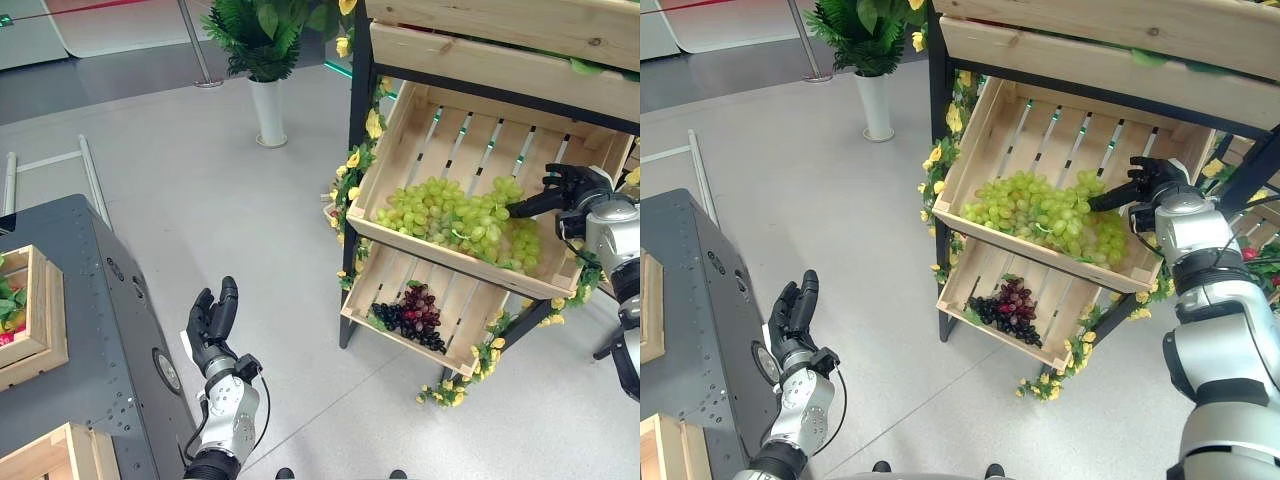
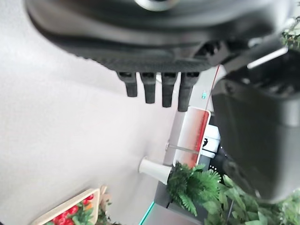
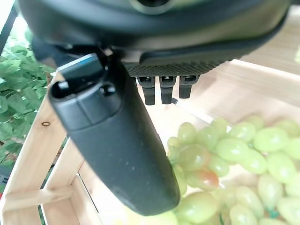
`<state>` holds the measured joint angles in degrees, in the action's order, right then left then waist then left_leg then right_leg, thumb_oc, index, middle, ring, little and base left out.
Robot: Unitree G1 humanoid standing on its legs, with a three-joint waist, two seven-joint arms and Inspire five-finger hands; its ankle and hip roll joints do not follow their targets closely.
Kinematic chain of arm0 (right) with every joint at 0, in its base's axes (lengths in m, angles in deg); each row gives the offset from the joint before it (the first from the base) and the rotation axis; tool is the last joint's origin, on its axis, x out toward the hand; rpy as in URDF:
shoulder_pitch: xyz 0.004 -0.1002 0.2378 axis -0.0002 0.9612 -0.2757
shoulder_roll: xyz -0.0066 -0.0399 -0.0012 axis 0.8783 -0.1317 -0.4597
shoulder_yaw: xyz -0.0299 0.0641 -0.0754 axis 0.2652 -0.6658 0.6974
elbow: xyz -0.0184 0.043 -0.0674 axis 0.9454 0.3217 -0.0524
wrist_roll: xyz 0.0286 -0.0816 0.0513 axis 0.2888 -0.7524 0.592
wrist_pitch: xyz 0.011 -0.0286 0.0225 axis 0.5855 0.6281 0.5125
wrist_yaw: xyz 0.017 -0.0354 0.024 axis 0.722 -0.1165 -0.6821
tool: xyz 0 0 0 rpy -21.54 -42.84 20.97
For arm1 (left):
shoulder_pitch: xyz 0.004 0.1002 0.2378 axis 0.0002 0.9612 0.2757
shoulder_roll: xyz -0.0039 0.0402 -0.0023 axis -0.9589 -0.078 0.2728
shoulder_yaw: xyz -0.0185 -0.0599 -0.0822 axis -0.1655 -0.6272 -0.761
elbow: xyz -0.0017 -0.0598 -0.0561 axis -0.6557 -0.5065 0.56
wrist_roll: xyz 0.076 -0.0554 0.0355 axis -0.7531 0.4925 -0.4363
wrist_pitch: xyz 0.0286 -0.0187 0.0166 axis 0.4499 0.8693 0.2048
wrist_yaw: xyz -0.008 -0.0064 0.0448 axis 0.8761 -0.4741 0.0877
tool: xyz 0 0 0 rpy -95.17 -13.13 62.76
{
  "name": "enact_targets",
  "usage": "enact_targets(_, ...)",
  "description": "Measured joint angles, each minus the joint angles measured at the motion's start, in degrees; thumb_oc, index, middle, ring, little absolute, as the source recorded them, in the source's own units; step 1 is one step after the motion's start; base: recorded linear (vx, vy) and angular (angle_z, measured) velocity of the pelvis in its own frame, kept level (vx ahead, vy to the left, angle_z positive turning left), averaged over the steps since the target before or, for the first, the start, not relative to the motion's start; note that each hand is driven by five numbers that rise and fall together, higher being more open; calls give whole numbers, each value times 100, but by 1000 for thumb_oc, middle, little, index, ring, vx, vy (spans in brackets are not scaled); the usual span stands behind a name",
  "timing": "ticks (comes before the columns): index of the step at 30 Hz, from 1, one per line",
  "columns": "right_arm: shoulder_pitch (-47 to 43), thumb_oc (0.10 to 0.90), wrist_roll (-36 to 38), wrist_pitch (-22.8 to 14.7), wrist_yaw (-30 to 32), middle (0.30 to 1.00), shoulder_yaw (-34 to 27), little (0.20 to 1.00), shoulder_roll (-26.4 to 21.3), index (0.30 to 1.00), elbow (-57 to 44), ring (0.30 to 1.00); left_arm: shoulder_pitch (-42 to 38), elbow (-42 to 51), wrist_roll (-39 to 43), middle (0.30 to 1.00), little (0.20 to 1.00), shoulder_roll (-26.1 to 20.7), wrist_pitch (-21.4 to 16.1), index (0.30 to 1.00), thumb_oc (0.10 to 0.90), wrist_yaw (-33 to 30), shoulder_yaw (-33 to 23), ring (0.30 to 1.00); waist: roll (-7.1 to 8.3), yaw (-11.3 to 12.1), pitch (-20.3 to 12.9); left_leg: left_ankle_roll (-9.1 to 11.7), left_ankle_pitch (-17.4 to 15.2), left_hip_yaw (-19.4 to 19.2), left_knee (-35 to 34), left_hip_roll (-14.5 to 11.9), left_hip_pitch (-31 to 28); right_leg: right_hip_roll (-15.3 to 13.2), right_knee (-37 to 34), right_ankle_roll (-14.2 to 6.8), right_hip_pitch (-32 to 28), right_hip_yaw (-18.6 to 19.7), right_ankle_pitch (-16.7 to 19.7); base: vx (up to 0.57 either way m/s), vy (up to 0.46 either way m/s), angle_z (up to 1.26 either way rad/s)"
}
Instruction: Pick up the fruits from the basket on one side to the basket on the other side
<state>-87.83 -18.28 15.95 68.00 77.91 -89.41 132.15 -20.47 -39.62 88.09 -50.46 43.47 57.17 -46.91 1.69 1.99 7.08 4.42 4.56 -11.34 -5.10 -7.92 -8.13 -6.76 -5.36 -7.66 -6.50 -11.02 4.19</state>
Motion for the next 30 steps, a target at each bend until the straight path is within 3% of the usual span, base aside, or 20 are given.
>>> enact_targets(2, 0, 800, -1, -10, 119, 900, 60, 900, -5, 900, -256, 900, 0, 0, 0, 900, 900, 0, 0, 900, 800, 0, 13, 900, -1, -32, 0, 0, -1, -1, 0, -1, 0, 0, 0, 0, 1, -1, 0, 0, 0, 0)
enact_targets(7, 0, 800, 6, -454, 392, 900, 180, 900, -20, 900, -1079, 900, 0, 0, 20, 900, 900, 0, 0, 900, 800, 15, 31, 900, -1, -67, 1, 0, -1, -3, 0, -4, 0, 3, 0, 1, 2, -1, -1, 0, 0, 0)
enact_targets(11, 23, 800, -30, -515, 398, 900, 392, 900, -22, 900, -1648, 900, -1, 0, 32, 900, 900, 2, 0, 900, 800, 30, 35, 900, -1, -71, 1, 4, 2, -2, 0, -3, 3, 4, 0, 1, 4, 1, -1, 0, 0, 0)
enact_targets(16, 68, 800, -1087, -503, 251, 900, 715, 900, -73, 900, -2140, 900, 0, 1, 31, 900, 900, 1, 0, 900, 800, 32, 30, 900, 2, -79, 2, 16, 9, -4, 0, -2, 52, 4, 1, 1, 54, 9, -1, 0, 0, 0)
enact_targets(22, 68, 800, -2002, -468, -454, 900, 1145, 900, -635, 900, -2905, 900, -3, 2, 28, 900, 900, 7, 1, 900, 800, 30, 23, 900, 29, -128, 14, 20, 10, -67, 1, -2, 76, 16, 19, -1, 127, 93, 1, -15, -8, -6)
enact_targets(26, 106, 800, -1963, -469, -588, 900, 1160, 900, -663, 900, -3212, 900, -3, 2, 25, 900, 900, 12, 7, 900, 800, 26, 21, 900, 77, -225, 39, 20, 8, -98, 1, -5, 74, 16, 20, -4, 141, 107, 5, -3, 1, -4)
enact_targets(30, 460, 800, -1461, -557, -570, 900, 860, 900, -628, 900, -3837, 900, -4, 2, -22, 900, 900, 24, 84, 900, 800, 15, 4, 900, 107, -288, 39, 18, 5, -126, 0, -10, 57, 17, 19, -4, 138, 116, 5, -6, 2, -2)
